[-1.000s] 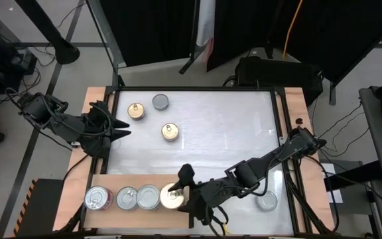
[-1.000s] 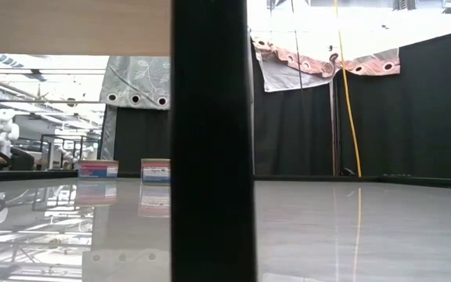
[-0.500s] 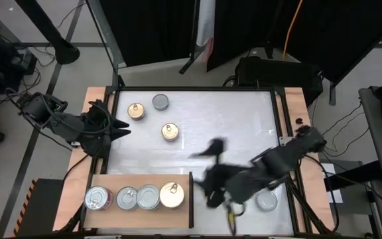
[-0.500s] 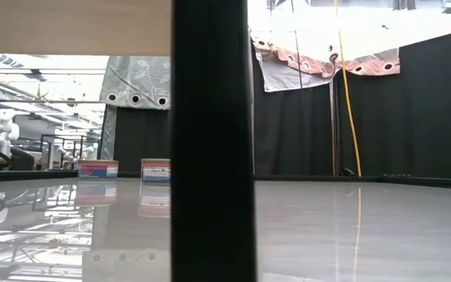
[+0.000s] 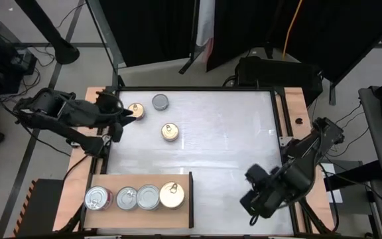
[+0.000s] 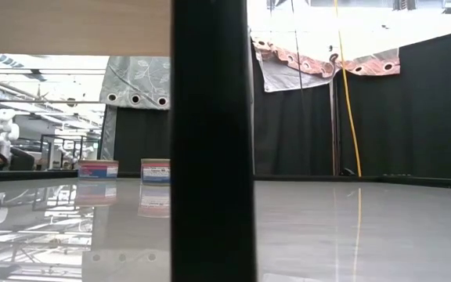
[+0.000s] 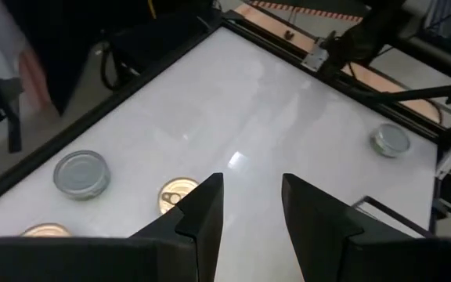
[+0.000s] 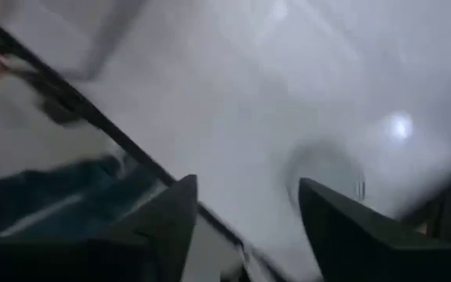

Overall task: Stack canned seafood by type on shelf
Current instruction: Stack the green white tuna can on top of the other green white tuna cans on the shelf

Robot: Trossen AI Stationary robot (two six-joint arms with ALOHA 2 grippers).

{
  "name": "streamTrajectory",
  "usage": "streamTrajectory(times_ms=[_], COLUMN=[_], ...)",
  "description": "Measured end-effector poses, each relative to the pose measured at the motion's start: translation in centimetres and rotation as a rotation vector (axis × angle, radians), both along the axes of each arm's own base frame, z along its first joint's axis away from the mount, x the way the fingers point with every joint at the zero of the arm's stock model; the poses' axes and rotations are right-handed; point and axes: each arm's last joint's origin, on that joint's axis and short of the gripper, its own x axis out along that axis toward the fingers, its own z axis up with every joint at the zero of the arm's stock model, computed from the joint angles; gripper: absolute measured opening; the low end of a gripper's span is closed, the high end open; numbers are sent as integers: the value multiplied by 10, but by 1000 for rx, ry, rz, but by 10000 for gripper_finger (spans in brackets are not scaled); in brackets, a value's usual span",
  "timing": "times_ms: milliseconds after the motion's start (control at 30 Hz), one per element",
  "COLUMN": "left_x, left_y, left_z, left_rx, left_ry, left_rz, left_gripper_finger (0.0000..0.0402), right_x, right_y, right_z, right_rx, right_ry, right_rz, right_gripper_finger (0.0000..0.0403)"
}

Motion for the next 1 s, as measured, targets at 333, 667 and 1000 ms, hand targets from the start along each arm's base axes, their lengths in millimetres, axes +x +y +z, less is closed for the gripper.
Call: streamTrajectory(times_ms=[333,667,1000], left_x=[2,2,3], left_y=[5,4,3], left_z=[0,0,0], left_rx=[-23,-16,-31], left_ry=[3,11,10], left_rz=[-4,-42,-51], left_gripper_finger=[132,132,132], right_x=[-12,-27,-33], right_y=[30,17,11], right_z=[-114,-158,-188], right_rx=[297,242,239], right_ry=[282,429,432], right_rz=[-264,-468,-468], right_gripper_finger=[43,2,1])
